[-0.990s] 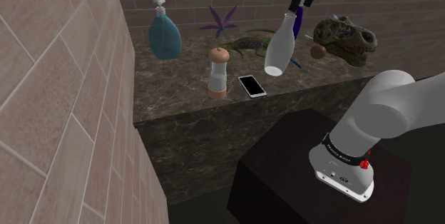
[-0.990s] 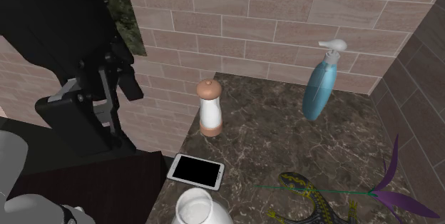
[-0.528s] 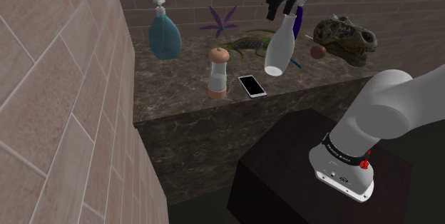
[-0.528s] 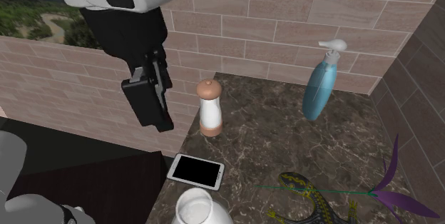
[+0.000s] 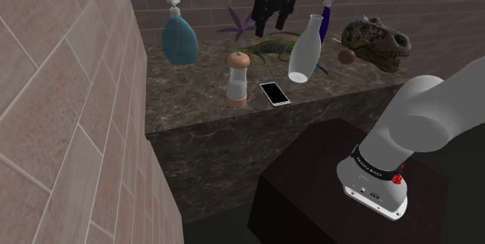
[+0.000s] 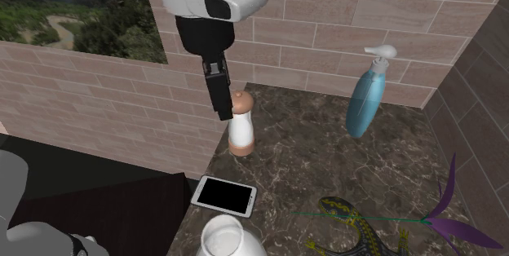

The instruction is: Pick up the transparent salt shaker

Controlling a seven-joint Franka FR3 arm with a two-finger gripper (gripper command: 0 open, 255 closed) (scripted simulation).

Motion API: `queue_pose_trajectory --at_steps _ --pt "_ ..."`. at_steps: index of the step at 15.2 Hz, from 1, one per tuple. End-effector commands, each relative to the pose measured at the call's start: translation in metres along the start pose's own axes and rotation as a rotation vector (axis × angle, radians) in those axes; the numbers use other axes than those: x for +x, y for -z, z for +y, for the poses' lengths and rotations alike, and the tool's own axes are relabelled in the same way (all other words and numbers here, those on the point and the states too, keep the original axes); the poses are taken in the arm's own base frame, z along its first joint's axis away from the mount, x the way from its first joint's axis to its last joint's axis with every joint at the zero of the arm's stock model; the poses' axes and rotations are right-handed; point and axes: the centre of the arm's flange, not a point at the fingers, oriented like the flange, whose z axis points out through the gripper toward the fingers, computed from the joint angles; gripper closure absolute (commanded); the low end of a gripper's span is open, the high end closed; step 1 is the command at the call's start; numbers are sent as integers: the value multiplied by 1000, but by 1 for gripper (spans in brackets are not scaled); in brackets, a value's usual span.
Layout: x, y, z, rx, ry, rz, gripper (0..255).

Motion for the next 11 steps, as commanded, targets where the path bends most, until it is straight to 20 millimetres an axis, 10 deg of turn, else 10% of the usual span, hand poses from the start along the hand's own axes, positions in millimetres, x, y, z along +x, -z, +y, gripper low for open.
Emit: queue_pose_trajectory --at_steps 1,7,11 --pt "17 -11 -19 5 1 -7 0" --pt "58 -45 -77 16 7 -28 0" --pt "58 -61 -78 17 7 -28 0"
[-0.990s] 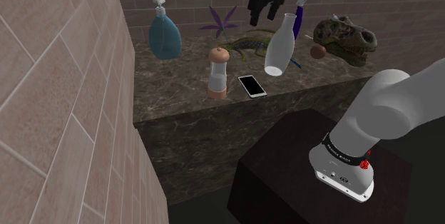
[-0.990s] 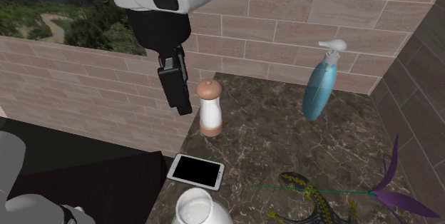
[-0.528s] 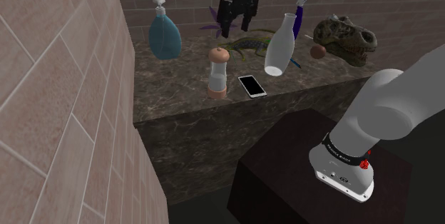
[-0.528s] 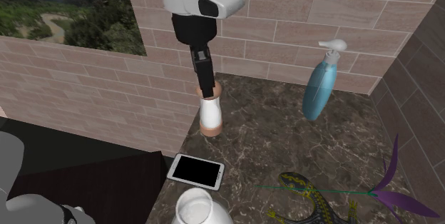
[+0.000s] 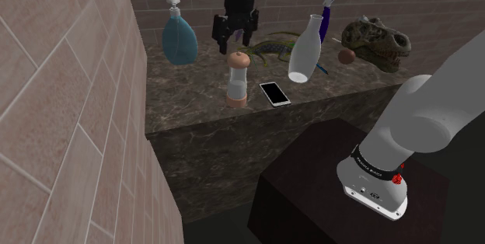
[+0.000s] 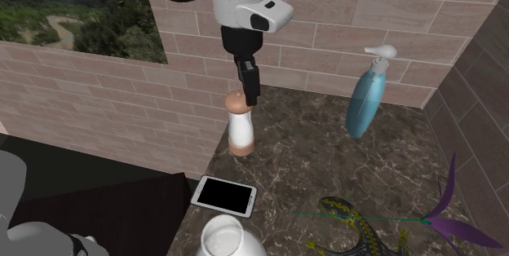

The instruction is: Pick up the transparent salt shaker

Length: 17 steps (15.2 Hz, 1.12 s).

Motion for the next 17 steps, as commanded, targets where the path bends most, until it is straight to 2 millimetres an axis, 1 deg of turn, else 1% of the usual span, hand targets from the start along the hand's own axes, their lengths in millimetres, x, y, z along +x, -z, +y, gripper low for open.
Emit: queue_pose_trajectory --at_steps 1,3,4,6,7,16,17 --pt "-1 -11 0 0 0 0 0" --pt "-2 -21 0 0 0 0 0" --pt "-2 -30 0 0 0 0 0" --pt "-2 -30 0 0 0 0 0" --pt "-3 -30 1 0 0 0 255" --pt "-2 -30 0 0 0 0 255" --pt "-2 -24 0 0 0 0 255"
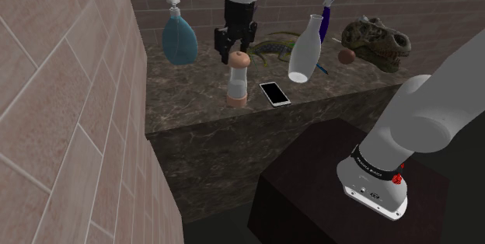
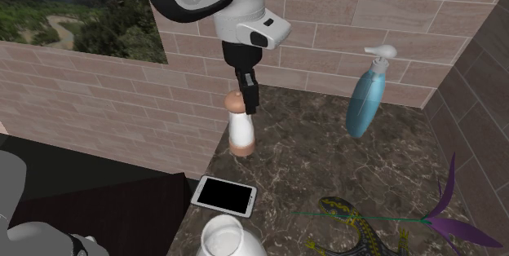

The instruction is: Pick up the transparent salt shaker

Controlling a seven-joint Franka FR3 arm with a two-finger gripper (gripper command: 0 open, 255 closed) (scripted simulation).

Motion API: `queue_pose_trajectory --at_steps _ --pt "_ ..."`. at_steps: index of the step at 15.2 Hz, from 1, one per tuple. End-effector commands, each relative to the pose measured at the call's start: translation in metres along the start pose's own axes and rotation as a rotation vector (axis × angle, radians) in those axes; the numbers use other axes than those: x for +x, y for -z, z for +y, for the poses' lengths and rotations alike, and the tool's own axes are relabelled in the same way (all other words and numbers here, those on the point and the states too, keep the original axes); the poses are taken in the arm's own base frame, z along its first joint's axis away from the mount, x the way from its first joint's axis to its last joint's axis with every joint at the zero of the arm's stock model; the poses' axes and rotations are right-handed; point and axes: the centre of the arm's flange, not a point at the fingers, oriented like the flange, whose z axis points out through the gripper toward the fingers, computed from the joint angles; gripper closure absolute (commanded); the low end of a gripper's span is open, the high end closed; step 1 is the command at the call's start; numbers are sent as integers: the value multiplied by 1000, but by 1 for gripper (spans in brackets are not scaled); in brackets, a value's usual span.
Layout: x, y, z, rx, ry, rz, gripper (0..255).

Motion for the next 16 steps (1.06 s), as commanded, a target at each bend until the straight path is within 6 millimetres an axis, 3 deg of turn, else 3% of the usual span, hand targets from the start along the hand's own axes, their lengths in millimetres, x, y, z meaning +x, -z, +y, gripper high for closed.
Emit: queue_pose_trajectory --at_steps 1,14,16 --pt "0 8 0 0 0 -1 255" --pt "4 76 -2 0 0 -1 255" --pt "4 77 -2 0 0 -1 255"
